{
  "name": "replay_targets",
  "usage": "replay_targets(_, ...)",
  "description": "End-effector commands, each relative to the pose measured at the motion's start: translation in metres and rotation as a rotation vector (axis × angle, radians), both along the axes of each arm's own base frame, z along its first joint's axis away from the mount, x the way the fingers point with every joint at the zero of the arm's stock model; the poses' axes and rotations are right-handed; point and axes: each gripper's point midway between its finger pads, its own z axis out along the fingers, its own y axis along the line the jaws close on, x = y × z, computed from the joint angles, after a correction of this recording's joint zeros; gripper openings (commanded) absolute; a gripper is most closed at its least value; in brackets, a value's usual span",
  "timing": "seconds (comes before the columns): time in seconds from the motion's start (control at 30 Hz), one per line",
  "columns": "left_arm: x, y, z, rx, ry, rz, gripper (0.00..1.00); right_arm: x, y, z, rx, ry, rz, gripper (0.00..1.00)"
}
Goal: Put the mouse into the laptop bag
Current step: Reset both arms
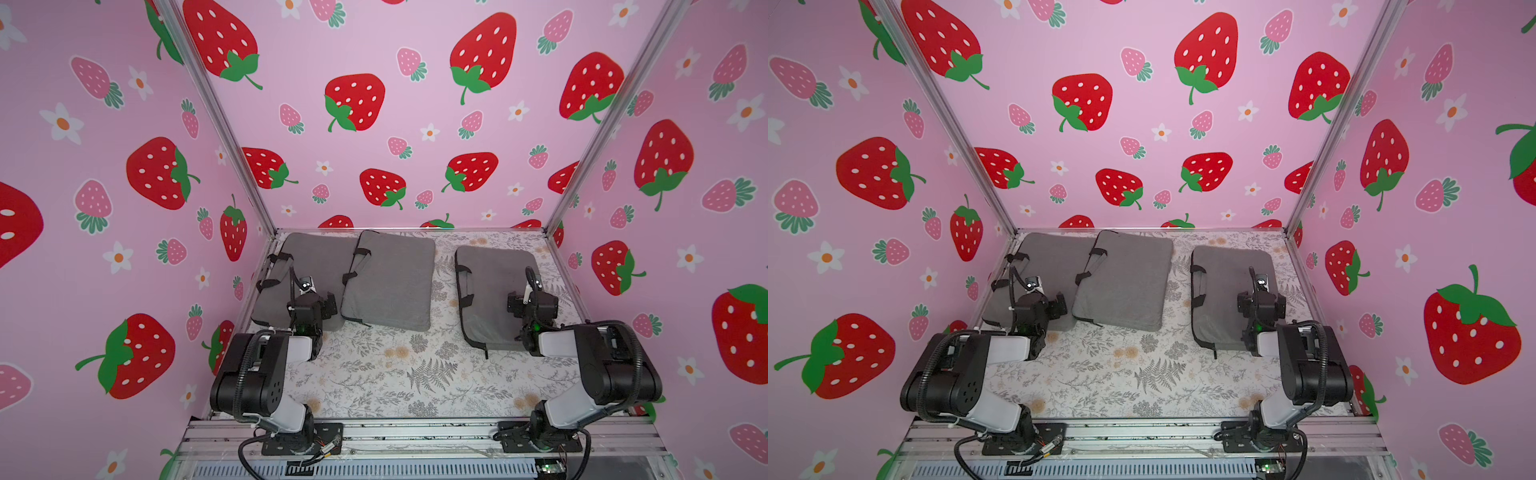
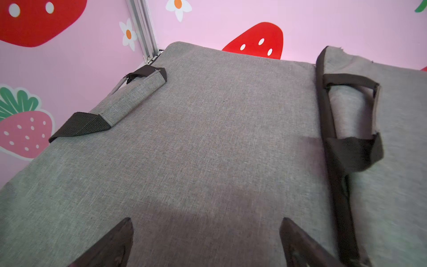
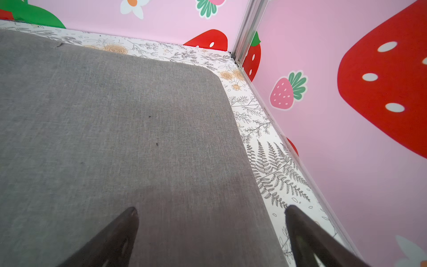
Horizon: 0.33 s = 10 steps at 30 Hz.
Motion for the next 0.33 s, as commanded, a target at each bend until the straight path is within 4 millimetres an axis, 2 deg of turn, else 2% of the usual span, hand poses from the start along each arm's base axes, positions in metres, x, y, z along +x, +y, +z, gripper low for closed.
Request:
replay_targets(0.0, 0.0064, -0.0006, 0.0092, -0.004, -0.029, -0.007, 0.99, 0.0017, -0.0005, 0.0037, 0.016, -0.013, -0.006, 0.99)
replay_targets(0.3, 0.0064, -0.0007, 0.0092, -0.004, -0.029, -0.008, 0.99, 0.0022, 0.001, 0.0033, 0.015, -0.009, 0.0, 0.99)
